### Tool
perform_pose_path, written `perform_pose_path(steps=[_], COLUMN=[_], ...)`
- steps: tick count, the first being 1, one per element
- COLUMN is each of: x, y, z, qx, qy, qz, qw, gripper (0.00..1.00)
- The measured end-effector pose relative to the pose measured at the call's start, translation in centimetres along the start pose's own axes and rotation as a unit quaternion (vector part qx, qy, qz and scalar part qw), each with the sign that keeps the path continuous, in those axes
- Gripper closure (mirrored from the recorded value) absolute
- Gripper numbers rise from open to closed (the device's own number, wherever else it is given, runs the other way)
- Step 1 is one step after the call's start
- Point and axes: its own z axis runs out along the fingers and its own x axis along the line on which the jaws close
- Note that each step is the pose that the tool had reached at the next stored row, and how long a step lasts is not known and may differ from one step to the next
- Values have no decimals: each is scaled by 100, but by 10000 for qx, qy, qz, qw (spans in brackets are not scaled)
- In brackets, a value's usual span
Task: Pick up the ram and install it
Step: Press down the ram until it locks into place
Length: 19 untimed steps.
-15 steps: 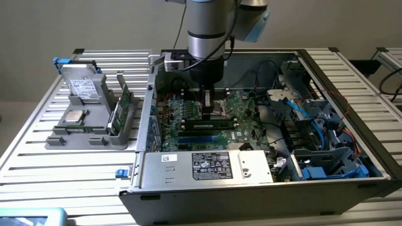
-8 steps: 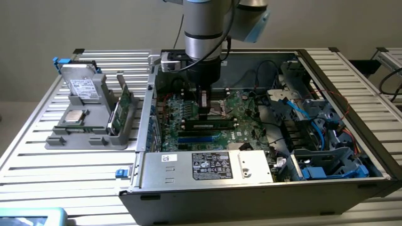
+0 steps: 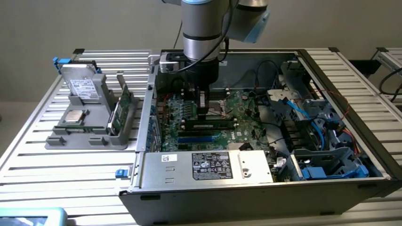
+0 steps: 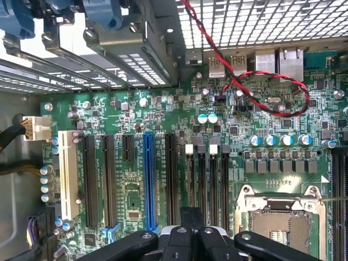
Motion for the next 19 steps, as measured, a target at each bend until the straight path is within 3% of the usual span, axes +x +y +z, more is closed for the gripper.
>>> perform_pose_path(steps=[19], x=[3], y=[20], z=[62], qx=[-1], qy=[-18], qz=[0], qw=[10000], gripper=[89])
